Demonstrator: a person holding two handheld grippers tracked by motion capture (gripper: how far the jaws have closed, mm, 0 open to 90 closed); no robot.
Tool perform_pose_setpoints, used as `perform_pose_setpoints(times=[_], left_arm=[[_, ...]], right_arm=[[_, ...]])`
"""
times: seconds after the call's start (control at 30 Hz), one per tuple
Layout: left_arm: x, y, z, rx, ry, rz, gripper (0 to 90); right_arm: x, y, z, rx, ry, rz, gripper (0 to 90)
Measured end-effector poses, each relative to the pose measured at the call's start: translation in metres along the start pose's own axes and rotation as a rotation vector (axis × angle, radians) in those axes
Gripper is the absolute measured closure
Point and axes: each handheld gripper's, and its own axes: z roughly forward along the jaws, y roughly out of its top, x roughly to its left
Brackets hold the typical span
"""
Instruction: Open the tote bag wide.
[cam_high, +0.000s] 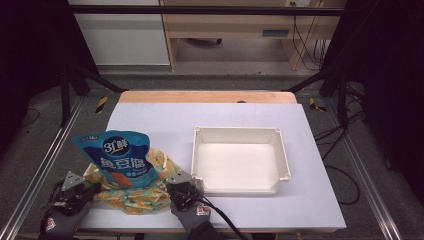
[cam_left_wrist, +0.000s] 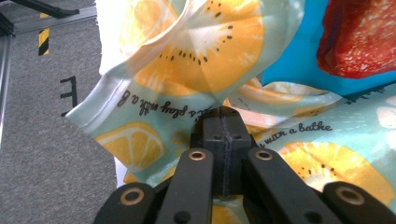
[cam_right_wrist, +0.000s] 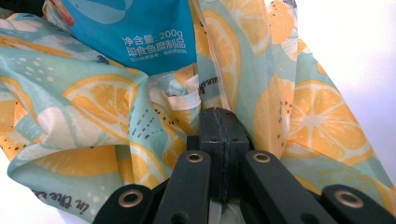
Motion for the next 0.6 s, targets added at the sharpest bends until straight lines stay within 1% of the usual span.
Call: perform_pose_setpoints(times=[0.1, 0.13, 0.17, 0.23, 0.27, 0.33, 0.37, 0.4, 0.47, 0.5, 0.53, 0.57, 0.6], left_arm=[[0.000, 0.000, -0.001, -0.002, -0.007, -0.004, 89.8], [0.000, 0.000, -0.002, -0.018, -0.015, -0.009, 89.8], [0.000, 0.001, -0.004, -0.033, -0.028, -0.013, 87.3], [0.000, 0.001, -0.008, -0.057, -0.036, -0.012, 84.1], [-0.001, 0.002, -0.010, -0.069, -0.040, -0.013, 83.5], [-0.002, 0.004, -0.016, -0.099, -0.047, -0.010, 81.8], [-0.002, 0.005, -0.019, -0.107, -0.052, -0.007, 80.2], [-0.002, 0.006, -0.021, -0.122, -0.056, -0.009, 79.0], [-0.003, 0.007, -0.027, -0.153, -0.059, -0.011, 77.1], [-0.004, 0.009, -0.030, -0.164, -0.067, -0.016, 75.1], [-0.004, 0.009, -0.032, -0.175, -0.068, -0.017, 72.9], [-0.004, 0.010, -0.035, -0.187, -0.075, -0.024, 72.9], [-0.004, 0.012, -0.039, -0.201, -0.080, -0.031, 71.1]], right_arm=[[-0.001, 0.000, 0.000, -0.002, 0.006, 0.003, 90.0], [-0.001, 0.000, 0.000, 0.001, 0.011, 0.005, 89.5], [-0.001, 0.001, 0.000, 0.000, 0.016, 0.006, 87.8], [-0.001, 0.001, 0.000, -0.013, 0.032, 0.001, 85.2], [-0.001, 0.001, 0.000, -0.015, 0.028, 0.000, 84.0], [0.000, 0.001, -0.002, -0.028, 0.035, -0.003, 81.9], [0.001, 0.001, -0.003, -0.037, 0.047, -0.003, 79.5], [0.001, 0.001, -0.004, -0.045, 0.045, -0.013, 78.1], [0.001, 0.002, -0.007, -0.068, 0.059, -0.022, 75.1], [0.002, 0.003, -0.009, -0.083, 0.065, -0.026, 72.8], [0.002, 0.005, -0.013, -0.109, 0.072, -0.033, 69.5], [0.002, 0.005, -0.013, -0.109, 0.072, -0.033, 69.5], [0.002, 0.006, -0.016, -0.128, 0.079, -0.035, 67.1]])
